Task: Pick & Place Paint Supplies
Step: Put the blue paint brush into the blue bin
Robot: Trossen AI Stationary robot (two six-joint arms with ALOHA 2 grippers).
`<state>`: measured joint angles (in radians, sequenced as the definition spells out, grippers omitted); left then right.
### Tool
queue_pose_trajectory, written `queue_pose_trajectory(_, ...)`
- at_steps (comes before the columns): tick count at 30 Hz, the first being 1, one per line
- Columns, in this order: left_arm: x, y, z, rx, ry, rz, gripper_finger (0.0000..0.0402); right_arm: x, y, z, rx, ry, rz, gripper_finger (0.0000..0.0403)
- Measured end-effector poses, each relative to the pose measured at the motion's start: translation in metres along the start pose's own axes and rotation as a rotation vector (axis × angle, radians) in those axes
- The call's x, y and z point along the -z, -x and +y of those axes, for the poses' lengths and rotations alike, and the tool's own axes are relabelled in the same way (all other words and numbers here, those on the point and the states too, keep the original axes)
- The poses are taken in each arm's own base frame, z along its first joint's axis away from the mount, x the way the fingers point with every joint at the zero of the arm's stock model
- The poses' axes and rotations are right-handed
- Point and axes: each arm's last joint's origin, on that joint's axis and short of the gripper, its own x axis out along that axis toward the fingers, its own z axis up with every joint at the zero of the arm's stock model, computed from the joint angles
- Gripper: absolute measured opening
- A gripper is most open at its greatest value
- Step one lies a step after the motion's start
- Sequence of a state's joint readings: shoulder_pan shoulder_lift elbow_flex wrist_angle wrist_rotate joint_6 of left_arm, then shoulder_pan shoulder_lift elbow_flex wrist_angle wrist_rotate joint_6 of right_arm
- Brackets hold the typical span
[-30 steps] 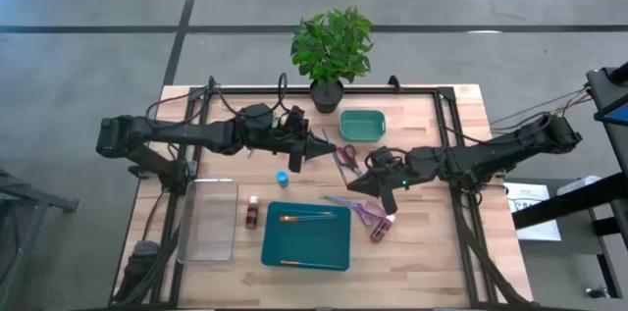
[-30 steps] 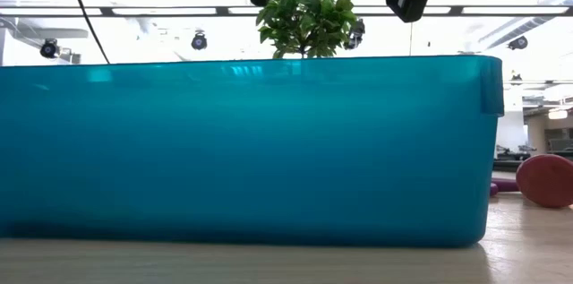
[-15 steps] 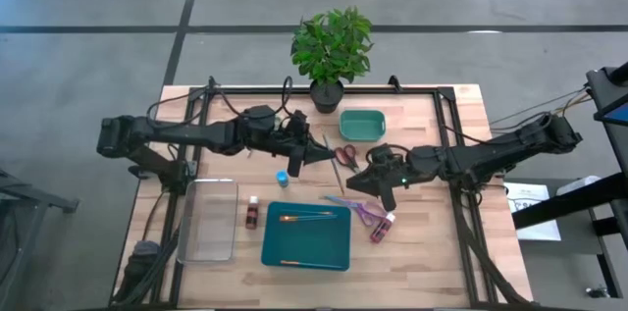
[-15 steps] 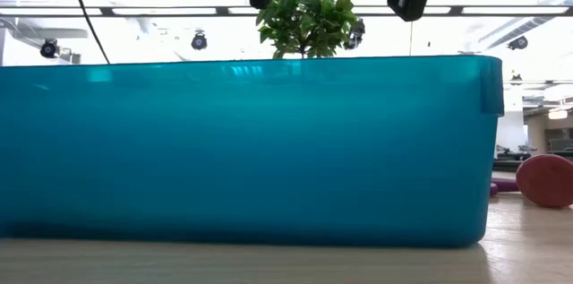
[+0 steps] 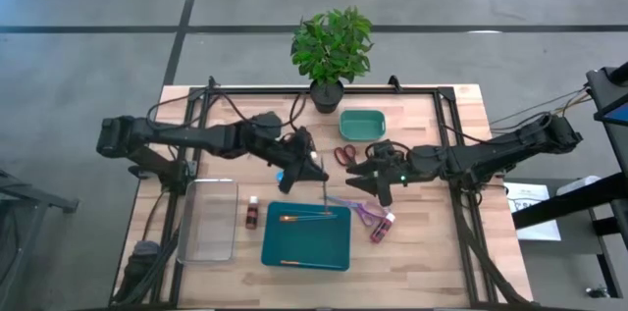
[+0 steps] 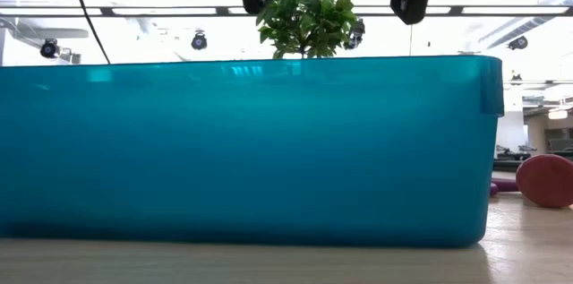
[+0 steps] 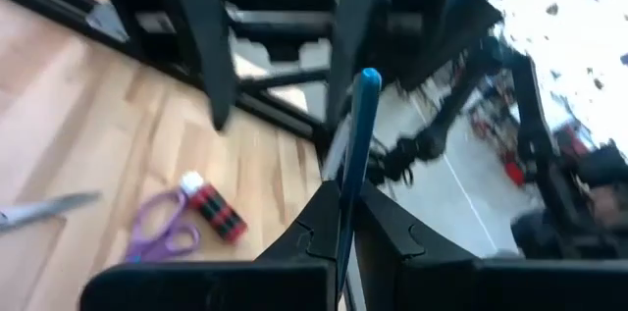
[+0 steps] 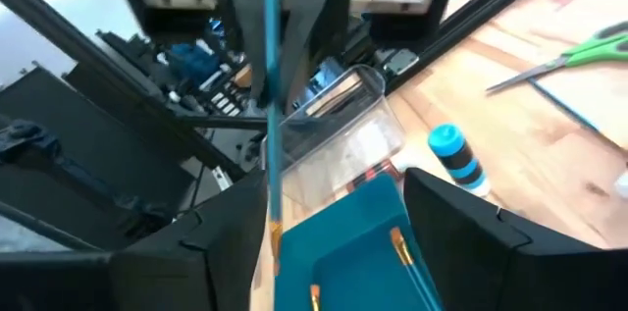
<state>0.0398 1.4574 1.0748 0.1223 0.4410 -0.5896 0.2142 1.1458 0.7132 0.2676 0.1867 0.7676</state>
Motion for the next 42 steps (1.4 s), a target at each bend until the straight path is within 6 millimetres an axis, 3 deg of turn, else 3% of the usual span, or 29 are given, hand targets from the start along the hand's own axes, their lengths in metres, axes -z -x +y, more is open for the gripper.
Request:
queue_pose_trajectory(11,0.032,-0.008,-0.028,0.005,-0.131,0.21,0.0014,0.003,0.0,-0.004,0.053,-0.085,0.021,0.0238)
queue_pose_trajectory(18,0.043,-0.01,-0.055,-0.165,-0.169,0.363,0.0014,0.002,0.002,0.0,0.007,-0.086,0.046,0.0238)
queue_pose_trajectory(24,0.051,-0.03,-0.07,-0.259,-0.153,0.449,0.0014,0.003,0.007,0.004,-0.081,-0.086,0.177,0.0238)
queue_pose_trajectory(33,0.083,-0.091,-0.06,-0.436,-0.18,0.738,0.0014,0.008,0.033,0.0,0.009,-0.076,0.337,0.0238)
queue_pose_trajectory(42,0.097,-0.107,-0.047,-0.515,-0.211,0.92,0.0014,0.005,0.065,0.0,0.066,-0.065,0.361,0.0238)
